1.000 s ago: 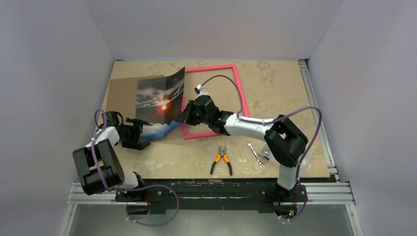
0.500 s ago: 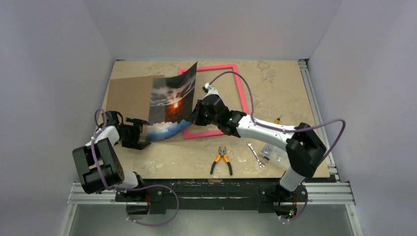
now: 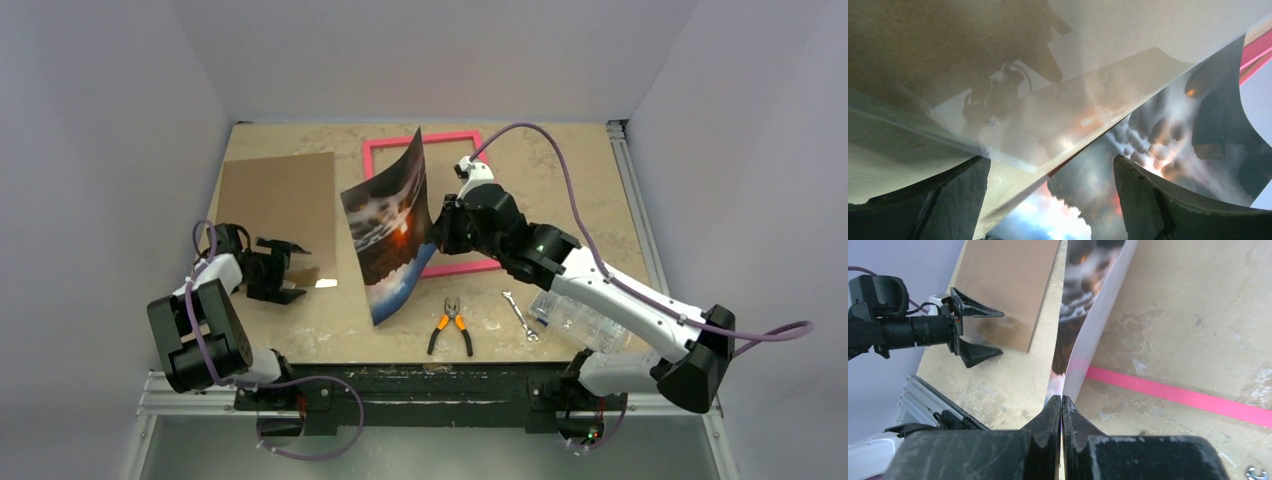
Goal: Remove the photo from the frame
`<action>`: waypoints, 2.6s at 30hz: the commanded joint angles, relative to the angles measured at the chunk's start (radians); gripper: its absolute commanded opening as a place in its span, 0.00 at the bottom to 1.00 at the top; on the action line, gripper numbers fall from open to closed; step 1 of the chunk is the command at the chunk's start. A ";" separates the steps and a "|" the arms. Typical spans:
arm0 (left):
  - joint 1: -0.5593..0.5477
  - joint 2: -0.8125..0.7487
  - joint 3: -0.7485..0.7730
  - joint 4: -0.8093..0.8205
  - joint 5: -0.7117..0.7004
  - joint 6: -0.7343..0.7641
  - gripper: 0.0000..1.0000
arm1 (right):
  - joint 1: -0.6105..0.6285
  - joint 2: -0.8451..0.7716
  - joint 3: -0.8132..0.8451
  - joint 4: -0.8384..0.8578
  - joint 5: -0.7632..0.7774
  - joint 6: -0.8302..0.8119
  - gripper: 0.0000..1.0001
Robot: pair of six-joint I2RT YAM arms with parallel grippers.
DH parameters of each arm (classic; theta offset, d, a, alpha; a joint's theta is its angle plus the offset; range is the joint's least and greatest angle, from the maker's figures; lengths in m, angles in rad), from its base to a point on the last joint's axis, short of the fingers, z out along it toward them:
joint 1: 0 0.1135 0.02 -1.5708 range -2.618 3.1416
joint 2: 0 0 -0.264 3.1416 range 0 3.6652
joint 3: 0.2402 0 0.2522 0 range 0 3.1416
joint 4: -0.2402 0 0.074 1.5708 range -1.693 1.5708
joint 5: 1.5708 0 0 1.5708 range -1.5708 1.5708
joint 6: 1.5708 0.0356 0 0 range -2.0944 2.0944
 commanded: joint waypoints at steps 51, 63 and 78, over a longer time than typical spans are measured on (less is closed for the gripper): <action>-0.396 -0.336 0.504 -0.206 -0.269 0.263 0.88 | -0.033 0.476 0.060 0.649 0.113 0.089 0.00; -0.396 -0.216 0.297 -0.167 -0.230 0.298 0.86 | -0.055 0.458 -0.036 0.347 -0.505 -0.096 0.01; -0.397 -0.336 0.158 -0.135 -0.312 0.245 0.86 | -0.111 0.701 0.189 0.126 -0.890 -0.317 0.34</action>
